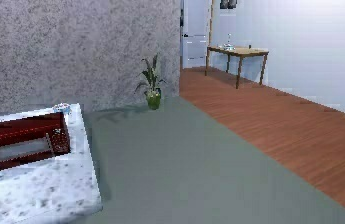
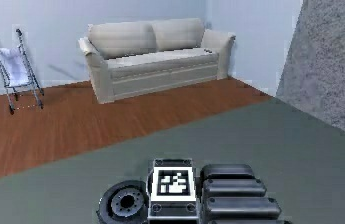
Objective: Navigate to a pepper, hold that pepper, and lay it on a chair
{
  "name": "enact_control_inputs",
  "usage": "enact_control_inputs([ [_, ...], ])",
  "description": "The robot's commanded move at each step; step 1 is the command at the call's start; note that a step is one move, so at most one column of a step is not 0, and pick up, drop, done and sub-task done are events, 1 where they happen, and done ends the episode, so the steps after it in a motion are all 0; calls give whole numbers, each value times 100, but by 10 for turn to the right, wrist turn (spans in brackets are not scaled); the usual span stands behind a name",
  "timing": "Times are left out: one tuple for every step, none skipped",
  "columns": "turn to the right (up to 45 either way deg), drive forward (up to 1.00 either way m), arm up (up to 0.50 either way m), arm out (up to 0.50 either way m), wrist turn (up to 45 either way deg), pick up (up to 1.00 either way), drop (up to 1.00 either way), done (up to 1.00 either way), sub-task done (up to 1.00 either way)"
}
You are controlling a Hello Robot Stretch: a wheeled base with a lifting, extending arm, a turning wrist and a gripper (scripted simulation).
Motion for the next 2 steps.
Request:
enact_control_inputs([
  [0, 100, 0, 0, 0, 0, 0, 0, 0],
  [-120, 0, 0, 0, 0, 0, 0, 0, 0],
])
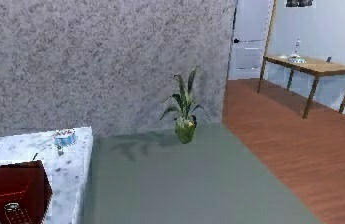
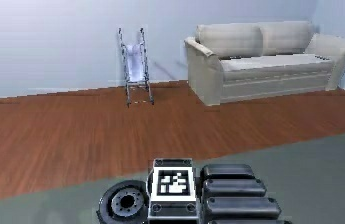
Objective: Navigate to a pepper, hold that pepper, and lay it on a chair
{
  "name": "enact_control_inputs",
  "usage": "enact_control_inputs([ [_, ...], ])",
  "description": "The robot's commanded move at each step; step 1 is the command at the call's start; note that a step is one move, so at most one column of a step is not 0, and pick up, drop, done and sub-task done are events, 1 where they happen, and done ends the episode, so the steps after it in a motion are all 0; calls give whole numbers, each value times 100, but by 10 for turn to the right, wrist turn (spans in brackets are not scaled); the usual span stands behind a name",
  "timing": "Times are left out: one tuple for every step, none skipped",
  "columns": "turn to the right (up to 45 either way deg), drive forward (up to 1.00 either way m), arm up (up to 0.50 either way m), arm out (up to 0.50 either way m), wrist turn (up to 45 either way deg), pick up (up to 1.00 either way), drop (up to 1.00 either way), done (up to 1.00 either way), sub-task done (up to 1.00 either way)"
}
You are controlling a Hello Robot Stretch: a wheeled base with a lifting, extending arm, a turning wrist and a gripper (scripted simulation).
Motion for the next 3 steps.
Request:
enact_control_inputs([
  [0, 15, 0, 0, 0, 0, 0, 0, 0],
  [300, 0, 0, 0, 0, 0, 0, 0, 0],
  [0, 100, 0, 0, 0, 0, 0, 0, 0],
])
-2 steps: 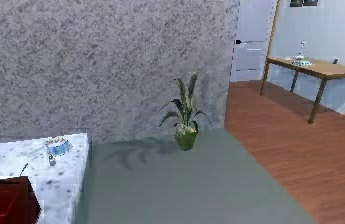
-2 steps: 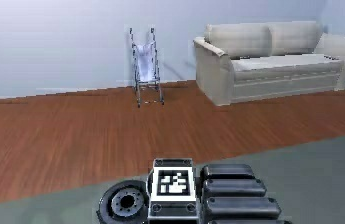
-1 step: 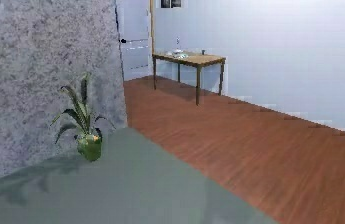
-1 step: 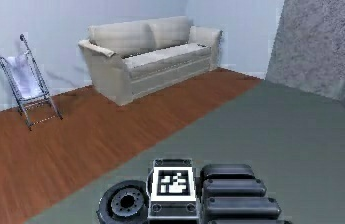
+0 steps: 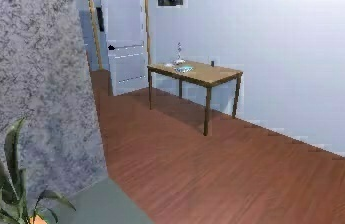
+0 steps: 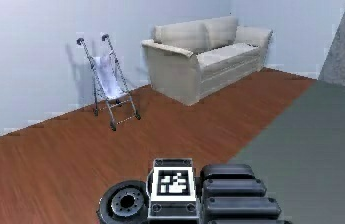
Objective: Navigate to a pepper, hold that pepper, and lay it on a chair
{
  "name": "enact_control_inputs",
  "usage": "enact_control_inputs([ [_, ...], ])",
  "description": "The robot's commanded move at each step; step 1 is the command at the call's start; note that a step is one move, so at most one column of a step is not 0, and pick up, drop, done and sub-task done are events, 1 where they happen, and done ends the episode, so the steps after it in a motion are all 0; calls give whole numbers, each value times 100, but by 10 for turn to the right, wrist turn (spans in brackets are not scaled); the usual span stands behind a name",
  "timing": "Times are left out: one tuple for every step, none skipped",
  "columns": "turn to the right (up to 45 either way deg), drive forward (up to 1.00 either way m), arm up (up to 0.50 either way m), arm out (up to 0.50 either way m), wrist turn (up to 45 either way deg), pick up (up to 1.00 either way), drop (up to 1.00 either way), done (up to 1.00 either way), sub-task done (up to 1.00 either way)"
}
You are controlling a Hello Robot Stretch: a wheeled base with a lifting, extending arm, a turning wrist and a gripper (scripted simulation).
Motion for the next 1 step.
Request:
enact_control_inputs([
  [0, 75, 0, 0, 0, 0, 0, 0, 0],
])
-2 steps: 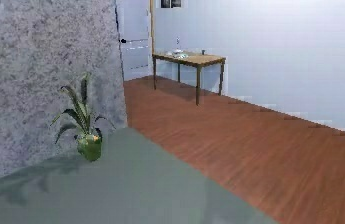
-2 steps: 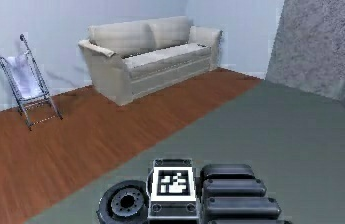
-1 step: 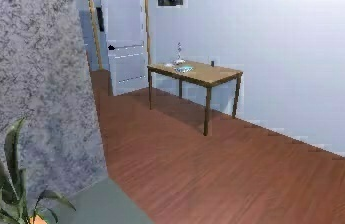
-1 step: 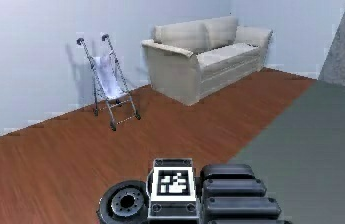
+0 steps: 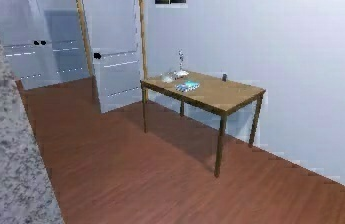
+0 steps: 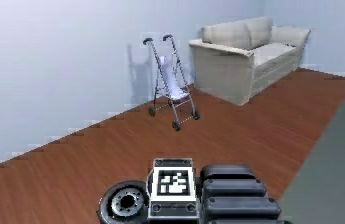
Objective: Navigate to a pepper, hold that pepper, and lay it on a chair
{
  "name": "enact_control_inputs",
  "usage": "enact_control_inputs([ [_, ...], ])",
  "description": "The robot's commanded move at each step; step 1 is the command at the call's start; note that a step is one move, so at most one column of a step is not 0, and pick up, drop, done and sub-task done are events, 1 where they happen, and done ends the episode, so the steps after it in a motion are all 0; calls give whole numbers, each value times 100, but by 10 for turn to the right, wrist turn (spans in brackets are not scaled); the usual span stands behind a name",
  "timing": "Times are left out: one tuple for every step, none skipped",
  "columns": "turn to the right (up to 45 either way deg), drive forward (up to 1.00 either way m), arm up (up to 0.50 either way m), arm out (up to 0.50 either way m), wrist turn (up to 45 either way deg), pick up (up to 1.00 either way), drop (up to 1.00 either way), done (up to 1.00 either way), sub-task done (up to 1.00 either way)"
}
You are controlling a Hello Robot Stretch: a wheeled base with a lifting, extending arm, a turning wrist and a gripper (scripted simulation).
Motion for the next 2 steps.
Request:
enact_control_inputs([
  [0, 100, 0, 0, 0, 0, 0, 0, 0],
  [-30, 0, 0, 0, 0, 0, 0, 0, 0],
])
